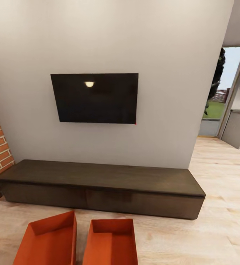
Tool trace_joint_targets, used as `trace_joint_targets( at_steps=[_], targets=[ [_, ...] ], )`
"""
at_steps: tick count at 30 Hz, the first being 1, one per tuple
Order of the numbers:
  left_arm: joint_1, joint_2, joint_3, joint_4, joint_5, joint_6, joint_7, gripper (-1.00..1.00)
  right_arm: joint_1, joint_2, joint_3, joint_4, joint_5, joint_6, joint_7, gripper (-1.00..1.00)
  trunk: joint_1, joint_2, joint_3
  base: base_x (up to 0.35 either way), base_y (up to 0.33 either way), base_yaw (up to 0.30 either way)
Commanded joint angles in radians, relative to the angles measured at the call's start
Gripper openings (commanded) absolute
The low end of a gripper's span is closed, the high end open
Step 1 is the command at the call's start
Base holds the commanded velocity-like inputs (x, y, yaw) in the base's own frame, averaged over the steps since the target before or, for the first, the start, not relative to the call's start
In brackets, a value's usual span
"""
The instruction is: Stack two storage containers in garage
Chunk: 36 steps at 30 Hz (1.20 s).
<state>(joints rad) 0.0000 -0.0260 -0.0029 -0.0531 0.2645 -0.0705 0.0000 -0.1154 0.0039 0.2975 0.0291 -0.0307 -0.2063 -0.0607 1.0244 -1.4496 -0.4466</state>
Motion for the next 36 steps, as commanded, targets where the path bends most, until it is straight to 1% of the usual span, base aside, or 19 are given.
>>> trace_joint_targets(
  at_steps=[1, 7, 11, 20, 30, 36],
  targets=[
    [0.0, 0.0, -0.001, -0.001, 0.005, -0.002, 0.0, 1.0, -0.001, 0.001, 0.008, 0.003, -0.003, -0.005, -0.003, 1.0, 0.001, 0.0, -0.001, 0.322, 0.0, 0.0],
    [0.0, 0.0, 0.0, -0.001, 0.005, -0.004, 0.0, 1.0, -0.001, 0.001, 0.008, 0.003, -0.003, -0.006, -0.004, 1.0, 0.001, 0.0, -0.001, 0.316, 0.0, -0.008],
    [0.0, 0.0, 0.0, -0.001, 0.007, -0.004, 0.0, 1.0, -0.001, 0.001, 0.008, 0.003, -0.003, -0.006, -0.004, 1.0, 0.001, 0.0, -0.001, 0.16, 0.0, -0.064],
    [0.0, 0.0, 0.006, -0.002, 0.014, -0.006, 0.0, 1.0, -0.001, 0.001, 0.008, 0.003, -0.003, -0.005, -0.004, 1.0, 0.001, 0.0, -0.001, 0.024, 0.006, -0.013],
    [0.0, 0.0, 0.008, -0.002, 0.016, -0.006, 0.0, 1.0, -0.001, 0.001, 0.008, 0.003, -0.003, -0.005, -0.004, 1.0, 0.001, 0.0, -0.001, 0.0, 0.162, 0.0],
    [0.0, 0.0, 0.009, -0.002, 0.016, -0.006, 0.0, 1.0, -0.001, 0.001, 0.01, 0.003, -0.003, -0.005, -0.004, 1.0, 0.001, 0.0, -0.001, 0.0, 0.041, 0.0]
  ],
)
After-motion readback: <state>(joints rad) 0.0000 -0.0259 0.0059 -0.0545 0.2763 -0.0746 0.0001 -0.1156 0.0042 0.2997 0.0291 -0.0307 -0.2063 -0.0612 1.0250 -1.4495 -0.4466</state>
